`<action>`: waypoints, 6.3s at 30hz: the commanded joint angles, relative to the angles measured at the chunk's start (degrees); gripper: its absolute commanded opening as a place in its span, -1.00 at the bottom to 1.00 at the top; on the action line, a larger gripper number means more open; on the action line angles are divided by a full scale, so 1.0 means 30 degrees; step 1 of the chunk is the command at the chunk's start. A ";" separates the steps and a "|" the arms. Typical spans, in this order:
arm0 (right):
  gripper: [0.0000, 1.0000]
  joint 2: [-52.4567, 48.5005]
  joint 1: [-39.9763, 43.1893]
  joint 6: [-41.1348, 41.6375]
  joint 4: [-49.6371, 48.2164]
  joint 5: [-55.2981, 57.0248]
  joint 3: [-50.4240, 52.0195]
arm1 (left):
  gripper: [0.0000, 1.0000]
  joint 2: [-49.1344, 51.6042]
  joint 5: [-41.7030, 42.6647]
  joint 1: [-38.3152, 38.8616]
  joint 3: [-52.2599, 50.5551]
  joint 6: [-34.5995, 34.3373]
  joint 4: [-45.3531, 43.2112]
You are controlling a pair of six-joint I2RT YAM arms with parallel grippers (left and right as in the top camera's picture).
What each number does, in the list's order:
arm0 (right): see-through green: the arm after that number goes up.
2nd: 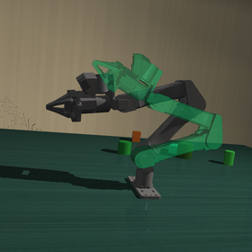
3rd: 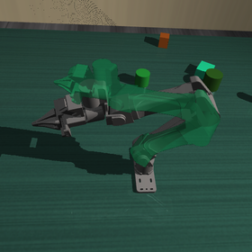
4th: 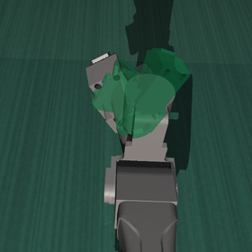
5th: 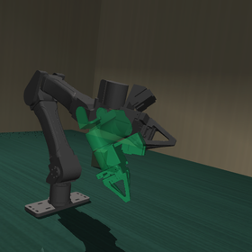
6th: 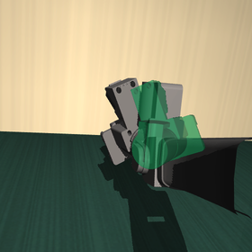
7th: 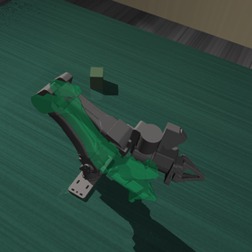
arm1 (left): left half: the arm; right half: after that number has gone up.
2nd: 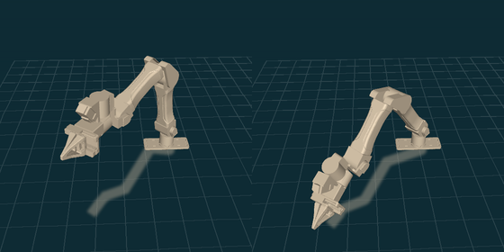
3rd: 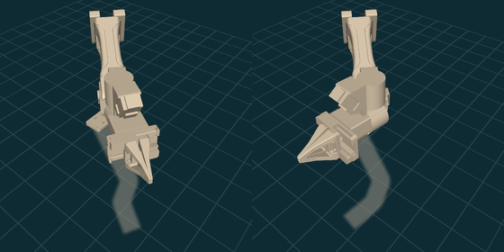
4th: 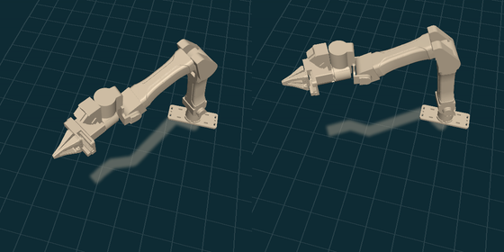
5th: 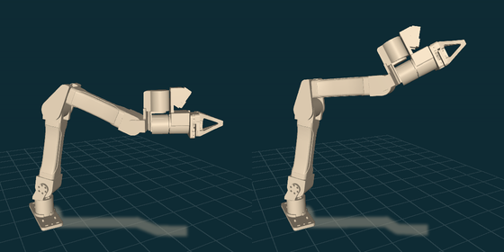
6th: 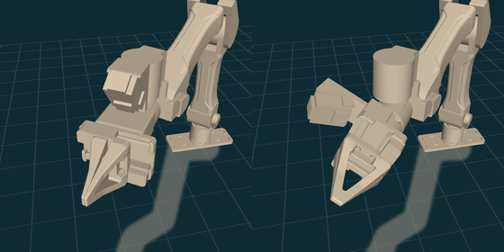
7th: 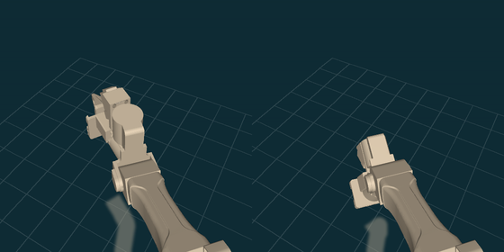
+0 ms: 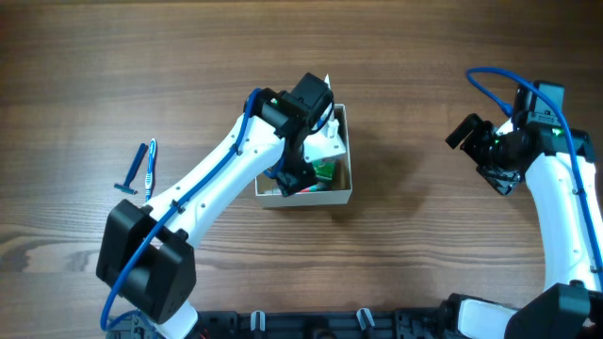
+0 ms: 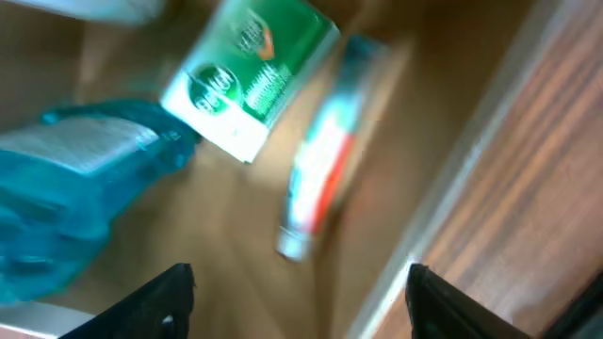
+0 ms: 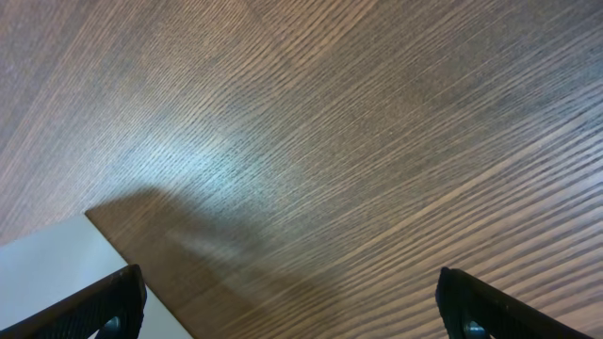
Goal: Pack container
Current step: 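Carry the toothpaste into the box and release it, then grasp the blue toothbrush with the left gripper and drop it in box, then move the left gripper back and grasp the blue razor, then carry the razor into the box and release it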
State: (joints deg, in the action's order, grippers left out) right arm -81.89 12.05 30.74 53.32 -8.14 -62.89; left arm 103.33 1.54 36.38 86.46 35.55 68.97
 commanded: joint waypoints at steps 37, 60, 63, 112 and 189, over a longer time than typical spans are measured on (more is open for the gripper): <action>1.00 0.0211 0.0022 -0.0699 0.0321 0.0189 0.0080 | 1.00 0.2739 0.0270 -1.6917 -0.6105 -1.1577 -0.6805; 1.00 0.0211 0.0022 -0.0707 0.0313 0.0197 0.0080 | -0.92 0.2149 0.0707 -1.6407 -0.4962 -1.1584 -0.5122; 0.99 0.0211 0.0022 -0.0714 0.0299 0.0197 0.0080 | -0.92 0.0546 0.0714 -1.5540 -0.2900 -1.1584 -0.3184; 0.99 0.0211 0.0022 -0.0765 0.0007 0.0204 0.0080 | 0.99 -0.4575 -0.0656 -1.4404 -0.0117 -0.9304 -0.1392; 0.99 0.0211 0.0022 -0.1268 -0.0058 0.0270 0.0080 | -0.92 -0.1464 0.0627 0.0131 -0.0087 0.4590 -0.1719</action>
State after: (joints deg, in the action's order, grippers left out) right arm -81.89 12.05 27.29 53.15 -7.84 -62.89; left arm 94.32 5.74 38.83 86.43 45.39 65.32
